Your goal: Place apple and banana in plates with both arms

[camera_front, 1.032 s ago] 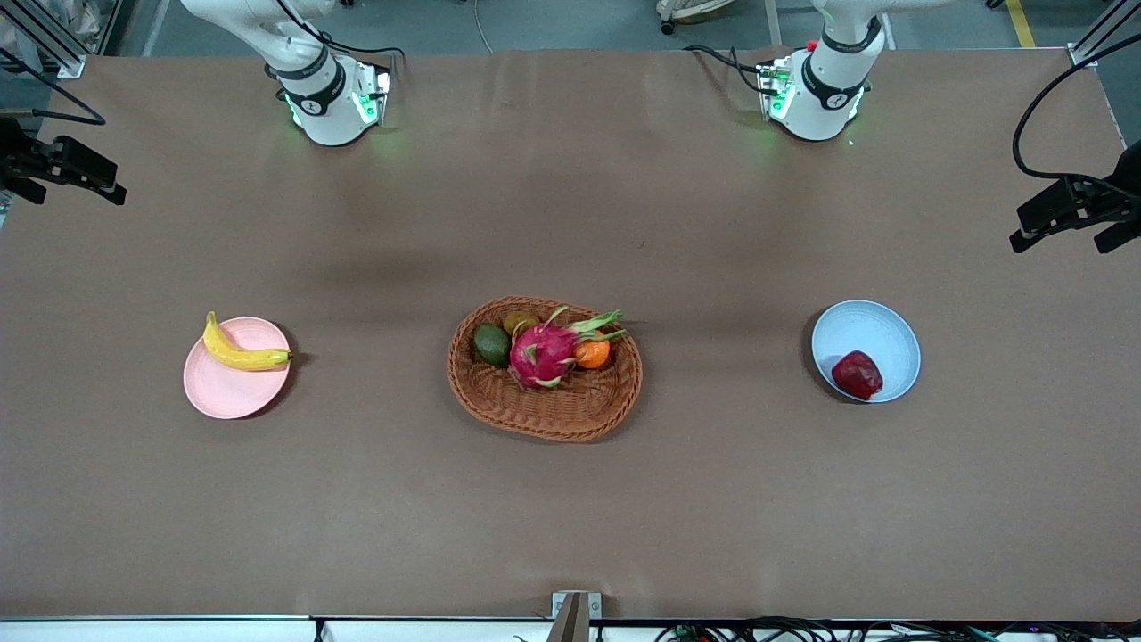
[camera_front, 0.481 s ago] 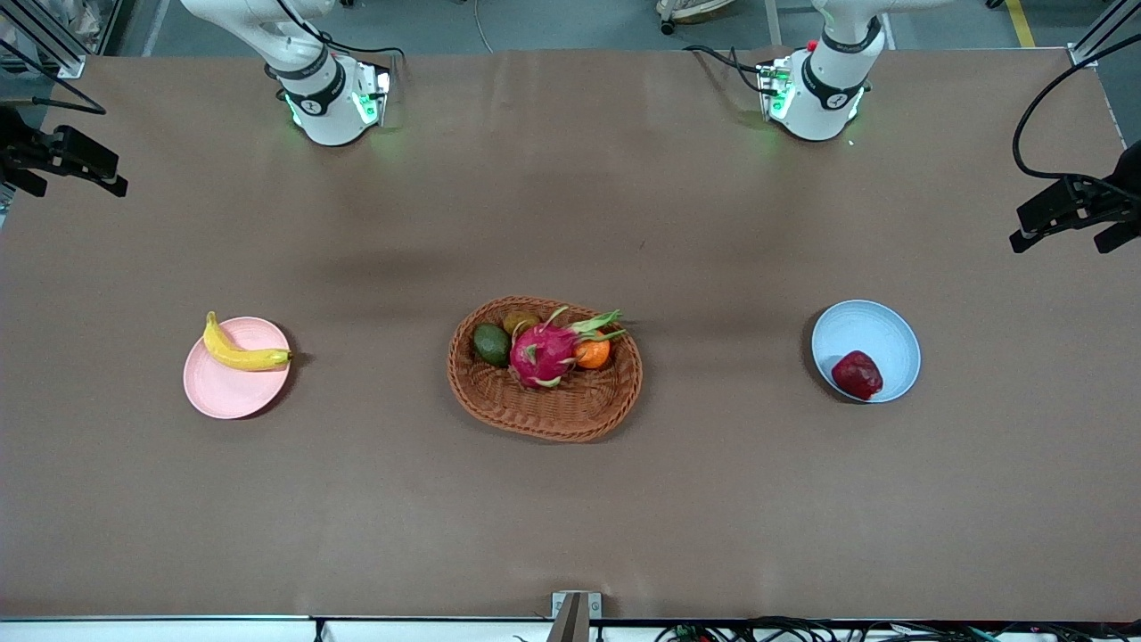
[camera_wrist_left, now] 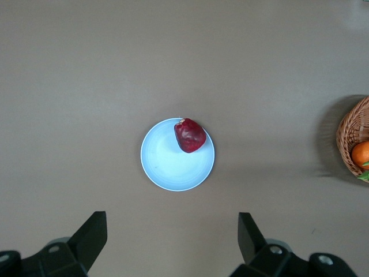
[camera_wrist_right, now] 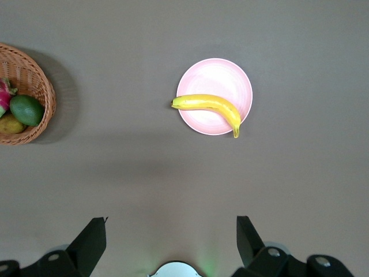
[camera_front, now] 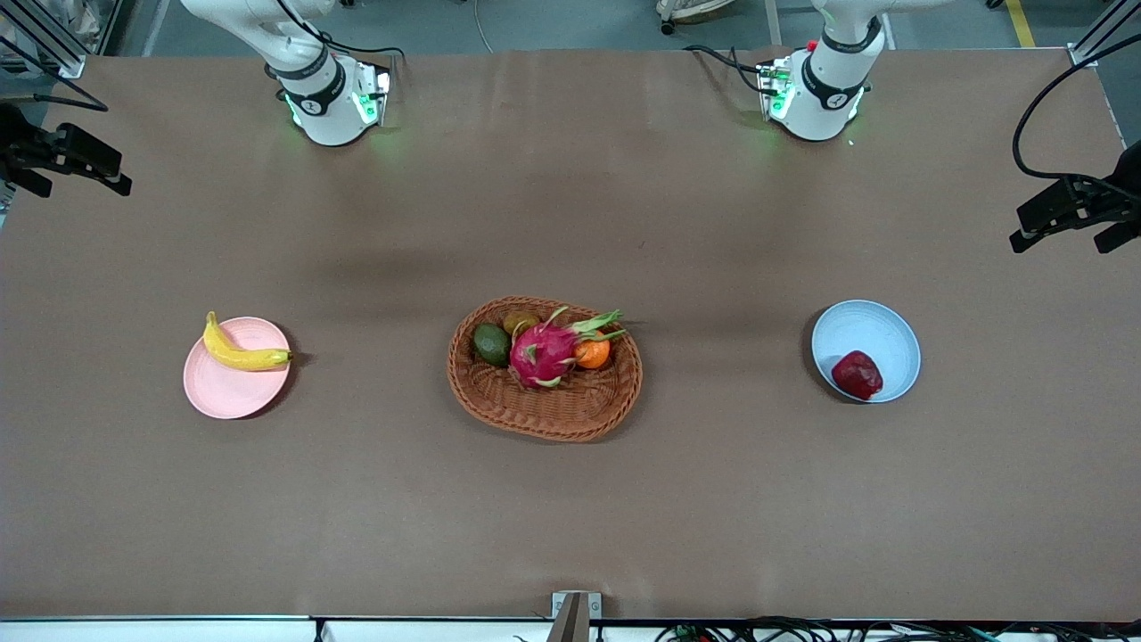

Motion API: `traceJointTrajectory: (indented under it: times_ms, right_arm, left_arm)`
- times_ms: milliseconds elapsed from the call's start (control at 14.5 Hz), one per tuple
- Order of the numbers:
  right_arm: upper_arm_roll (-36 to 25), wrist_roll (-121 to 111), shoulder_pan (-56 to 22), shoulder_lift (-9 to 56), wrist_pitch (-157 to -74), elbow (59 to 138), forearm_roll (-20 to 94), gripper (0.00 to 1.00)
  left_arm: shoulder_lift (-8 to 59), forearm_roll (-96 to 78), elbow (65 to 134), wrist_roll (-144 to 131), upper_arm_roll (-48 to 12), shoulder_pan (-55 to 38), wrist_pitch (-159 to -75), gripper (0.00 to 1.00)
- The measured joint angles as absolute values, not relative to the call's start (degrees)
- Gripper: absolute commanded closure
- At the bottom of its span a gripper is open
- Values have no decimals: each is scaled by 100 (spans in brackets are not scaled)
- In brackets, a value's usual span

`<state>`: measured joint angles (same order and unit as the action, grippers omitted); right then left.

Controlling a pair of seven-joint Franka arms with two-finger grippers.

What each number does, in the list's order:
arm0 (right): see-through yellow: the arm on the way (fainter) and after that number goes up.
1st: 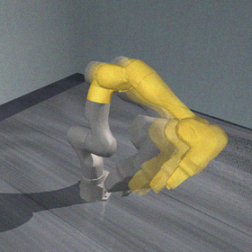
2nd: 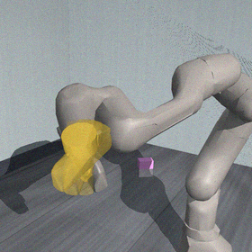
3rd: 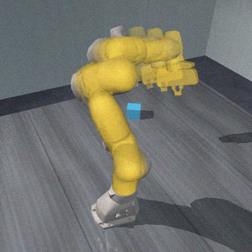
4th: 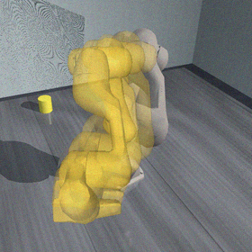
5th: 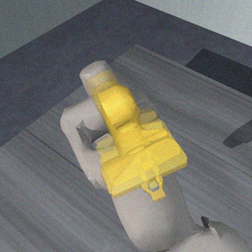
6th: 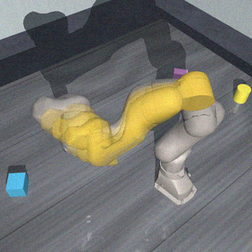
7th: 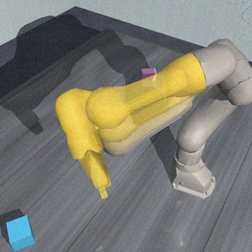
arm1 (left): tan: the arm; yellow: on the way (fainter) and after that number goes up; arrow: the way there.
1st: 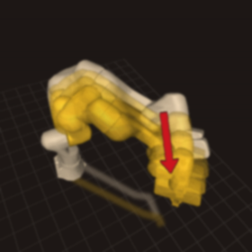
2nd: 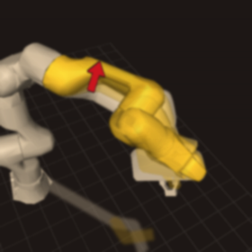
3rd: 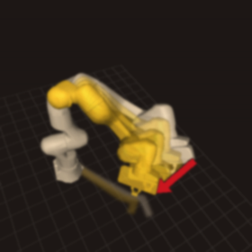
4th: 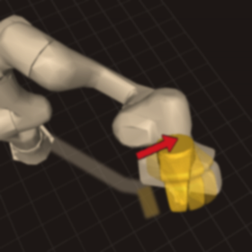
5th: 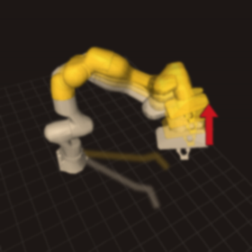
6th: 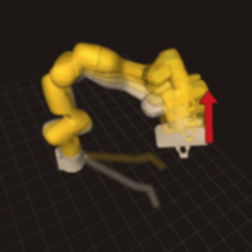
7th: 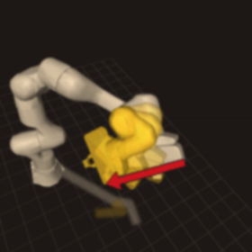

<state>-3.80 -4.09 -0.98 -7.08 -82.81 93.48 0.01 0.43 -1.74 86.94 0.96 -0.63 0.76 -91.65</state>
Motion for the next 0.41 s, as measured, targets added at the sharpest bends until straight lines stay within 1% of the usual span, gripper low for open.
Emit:
traceJointTrajectory:
  times_ms: [413]
  right_arm:
    - [-380, -457, -98, -713, -8269, 9337, 1, 0]
  left_arm:
    - [43, -174, 8694, 96, -64, 76, -9165, 0]
